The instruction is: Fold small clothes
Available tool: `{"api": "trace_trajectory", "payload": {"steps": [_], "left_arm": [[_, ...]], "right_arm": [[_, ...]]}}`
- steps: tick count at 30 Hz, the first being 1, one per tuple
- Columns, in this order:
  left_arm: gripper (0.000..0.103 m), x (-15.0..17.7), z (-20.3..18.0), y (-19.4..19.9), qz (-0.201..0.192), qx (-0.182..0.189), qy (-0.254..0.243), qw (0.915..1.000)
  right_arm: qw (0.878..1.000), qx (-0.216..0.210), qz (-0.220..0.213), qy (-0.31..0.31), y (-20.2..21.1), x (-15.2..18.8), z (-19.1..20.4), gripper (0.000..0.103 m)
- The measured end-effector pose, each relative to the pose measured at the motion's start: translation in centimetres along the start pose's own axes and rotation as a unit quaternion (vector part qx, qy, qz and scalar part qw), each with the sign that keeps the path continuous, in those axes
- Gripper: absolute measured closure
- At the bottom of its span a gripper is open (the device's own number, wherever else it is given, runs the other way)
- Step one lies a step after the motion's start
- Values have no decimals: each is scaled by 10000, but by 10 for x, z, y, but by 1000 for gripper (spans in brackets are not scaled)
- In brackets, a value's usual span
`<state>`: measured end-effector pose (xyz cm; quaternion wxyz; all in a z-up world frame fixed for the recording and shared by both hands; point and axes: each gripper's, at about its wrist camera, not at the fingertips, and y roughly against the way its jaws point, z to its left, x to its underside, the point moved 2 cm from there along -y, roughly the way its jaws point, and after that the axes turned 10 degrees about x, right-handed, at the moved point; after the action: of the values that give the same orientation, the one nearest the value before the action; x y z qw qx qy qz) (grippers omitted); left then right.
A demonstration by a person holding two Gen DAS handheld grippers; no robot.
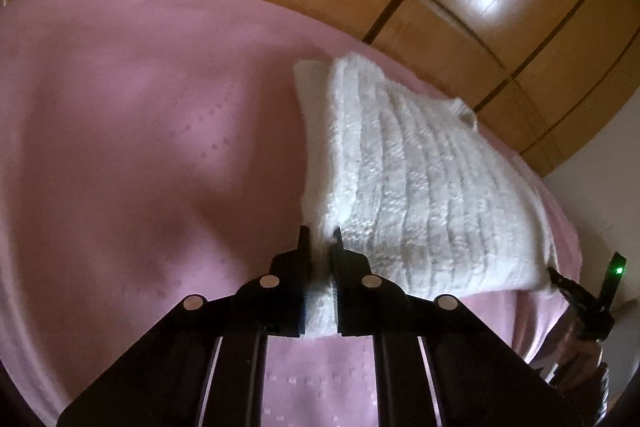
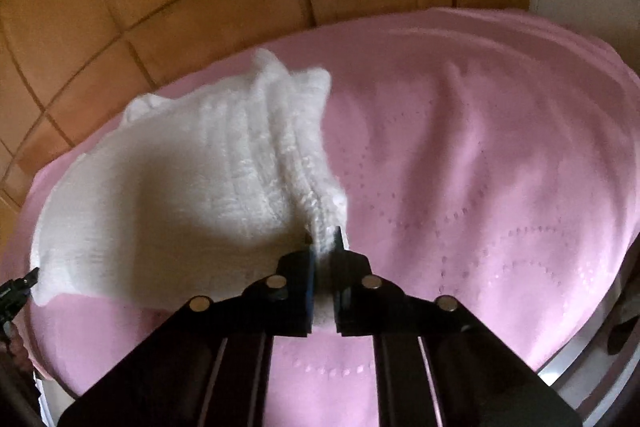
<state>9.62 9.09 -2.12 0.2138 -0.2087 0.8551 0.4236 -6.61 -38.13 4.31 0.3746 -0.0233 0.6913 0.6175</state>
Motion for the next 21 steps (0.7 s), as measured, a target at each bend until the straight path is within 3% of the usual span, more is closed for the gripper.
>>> {"api": "trace_trajectory", "payload": {"steps": [3, 5, 7, 12, 18, 19, 20, 21], "left_arm": [[92, -5, -10, 2, -18, -108, -114, 9999], [69, -10, -12, 8, -110, -84, -139, 9998], [55, -17, -10, 11, -255, -16, -68, 9997], [55, -53, -8, -4, -425, 38, 48, 9991], [55, -89, -6, -37, -279, 78, 247, 9993], [65, -92, -5, -45, -201, 56, 341, 9992], [81, -94, -4, -51, -111, 39, 370, 9992], [84, -94, -5, -56, -24, -77, 352, 9993]], "right_arm": [[9992, 188, -128, 325, 4, -3, 13, 96], [9989, 225, -118, 381, 7, -2, 15, 91], [9992, 276, -180, 229, 11, -7, 10, 55], [9987, 262, -427, -3, 19, -30, 8, 44], [9982, 243, -544, -8, 1, -66, 23, 43], [9983, 223, -542, -48, -4, -74, 26, 43], [9983, 211, -535, -97, -8, -82, 29, 43], [9983, 210, -528, -138, -12, -88, 31, 43]]}}
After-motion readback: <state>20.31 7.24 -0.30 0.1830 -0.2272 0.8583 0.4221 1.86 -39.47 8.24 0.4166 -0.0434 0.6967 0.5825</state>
